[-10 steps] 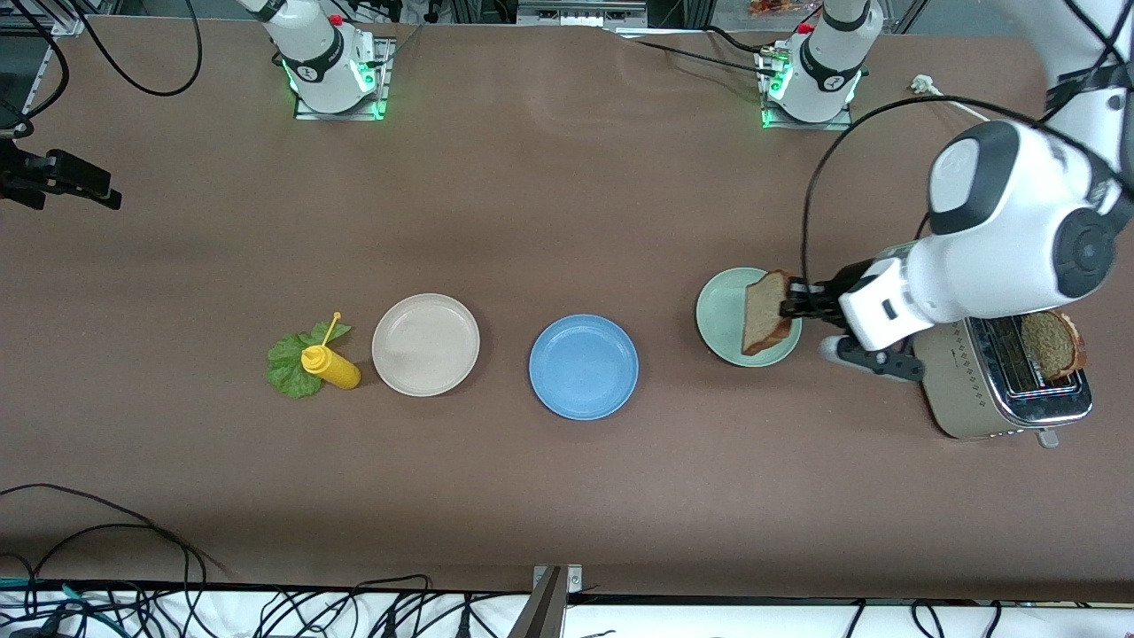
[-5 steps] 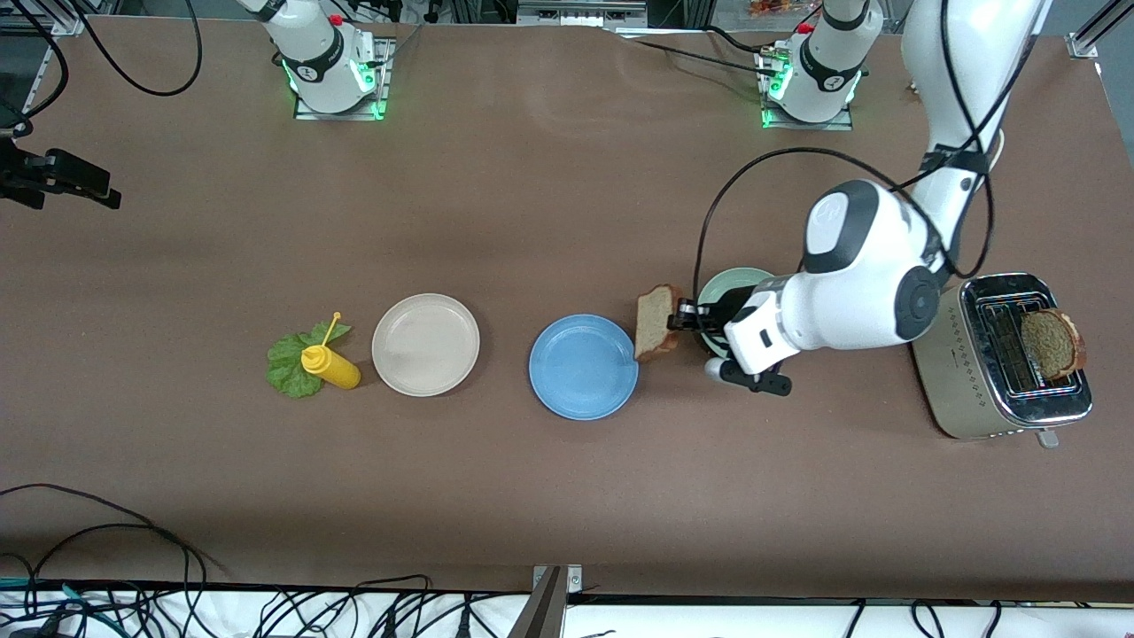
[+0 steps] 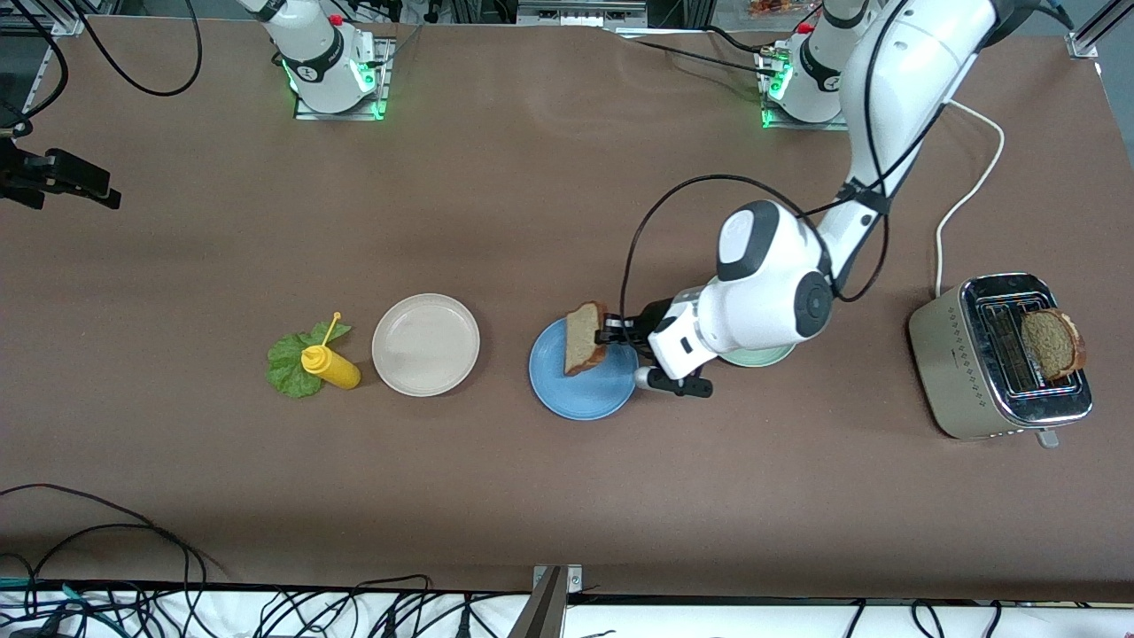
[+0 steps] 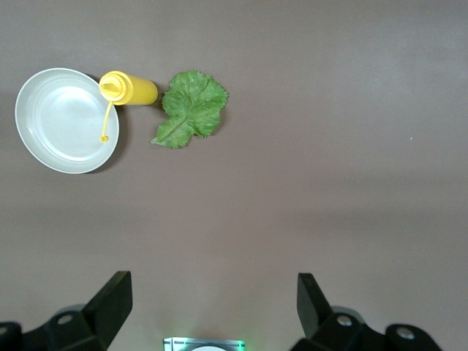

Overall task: Make sandwich in blue plate with both arms
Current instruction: 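Carry the bread slice with the left gripper over the blue plate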

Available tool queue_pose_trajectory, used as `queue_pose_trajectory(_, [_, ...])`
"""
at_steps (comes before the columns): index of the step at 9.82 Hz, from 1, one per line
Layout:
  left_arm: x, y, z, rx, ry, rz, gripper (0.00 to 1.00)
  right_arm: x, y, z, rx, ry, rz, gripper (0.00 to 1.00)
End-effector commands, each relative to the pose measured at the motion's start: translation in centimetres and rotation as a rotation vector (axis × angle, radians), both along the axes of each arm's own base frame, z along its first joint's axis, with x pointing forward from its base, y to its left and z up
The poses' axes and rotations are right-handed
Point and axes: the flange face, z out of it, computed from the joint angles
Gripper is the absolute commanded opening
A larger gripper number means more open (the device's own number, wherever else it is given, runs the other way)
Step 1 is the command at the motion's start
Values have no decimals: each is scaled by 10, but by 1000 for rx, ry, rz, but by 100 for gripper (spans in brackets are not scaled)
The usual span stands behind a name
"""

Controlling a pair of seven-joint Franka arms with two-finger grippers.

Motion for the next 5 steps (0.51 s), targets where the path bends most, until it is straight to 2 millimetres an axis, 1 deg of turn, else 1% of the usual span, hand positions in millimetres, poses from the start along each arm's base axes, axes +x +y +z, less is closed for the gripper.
queue_pose_trajectory(1, [9,-21,-19,-53,-20,60,0,-1,-1,7,-4,2,9,100])
queue_pose_trajectory(2, [10,-24,-21,-57,-34,69,0,-1,-2,7,-4,2,7,100])
queue_pose_trajectory(3, [11,-23,-27,-58,-36,77,0,-1,-2,7,-4,2,7,100])
queue_pose_trajectory(4, [13,-22,-36,-54,-40,85,0,-1,-2,7,-4,2,7,100])
queue_pose_trajectory(5, [14,-20,-39,-50,-47,84,0,-1,-2,7,-4,2,7,100])
